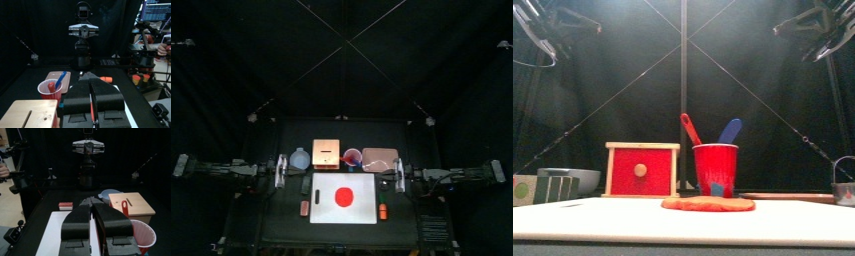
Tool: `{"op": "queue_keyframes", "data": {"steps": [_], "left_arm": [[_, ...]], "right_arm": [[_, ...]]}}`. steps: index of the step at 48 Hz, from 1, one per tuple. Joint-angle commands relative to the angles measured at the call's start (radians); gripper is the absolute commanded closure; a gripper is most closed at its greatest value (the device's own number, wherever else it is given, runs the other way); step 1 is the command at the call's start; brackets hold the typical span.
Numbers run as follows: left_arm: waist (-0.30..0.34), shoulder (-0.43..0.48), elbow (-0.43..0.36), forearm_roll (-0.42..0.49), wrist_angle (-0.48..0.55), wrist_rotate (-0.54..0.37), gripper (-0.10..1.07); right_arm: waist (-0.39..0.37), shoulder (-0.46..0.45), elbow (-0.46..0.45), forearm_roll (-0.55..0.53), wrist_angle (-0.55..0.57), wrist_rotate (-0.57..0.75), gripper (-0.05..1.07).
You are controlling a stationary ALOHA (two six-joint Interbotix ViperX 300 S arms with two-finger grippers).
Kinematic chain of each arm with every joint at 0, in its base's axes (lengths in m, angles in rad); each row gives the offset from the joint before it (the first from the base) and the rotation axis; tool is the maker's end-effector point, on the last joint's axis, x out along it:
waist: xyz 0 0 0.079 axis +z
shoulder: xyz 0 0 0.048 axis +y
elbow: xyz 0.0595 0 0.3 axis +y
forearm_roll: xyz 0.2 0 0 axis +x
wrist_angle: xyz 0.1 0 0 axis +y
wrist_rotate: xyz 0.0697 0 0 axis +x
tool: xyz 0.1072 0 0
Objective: Grab pizza cutter
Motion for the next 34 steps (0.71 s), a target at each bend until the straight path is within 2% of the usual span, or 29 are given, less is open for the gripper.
{"op": "queue_keyframes", "data": {"steps": [1,6,12,19,25,34], "left_arm": [[0.011,0.018,-0.041,0.084,0.000,0.017,0.98],[0.009,0.021,-0.037,0.095,0.000,0.015,0.98],[0.011,0.034,-0.031,0.083,0.000,0.015,0.97],[0.015,0.063,-0.025,0.067,-0.005,0.017,0.97],[0.015,0.075,-0.025,0.063,-0.006,0.018,0.97],[0.015,0.075,-0.020,0.063,-0.008,0.018,0.97]], "right_arm": [[-0.026,0.041,0.002,-0.005,0.000,-0.008,1.02],[-0.075,0.107,0.006,-0.018,0.002,-0.003,1.02],[-0.143,0.221,-0.034,-0.034,0.021,0.008,1.01],[-0.181,0.341,-0.123,-0.034,0.150,0.008,0.94],[-0.198,0.440,-0.215,-0.035,0.324,0.008,0.75],[-0.199,0.502,-0.295,-0.067,0.479,0.008,0.32]]}}
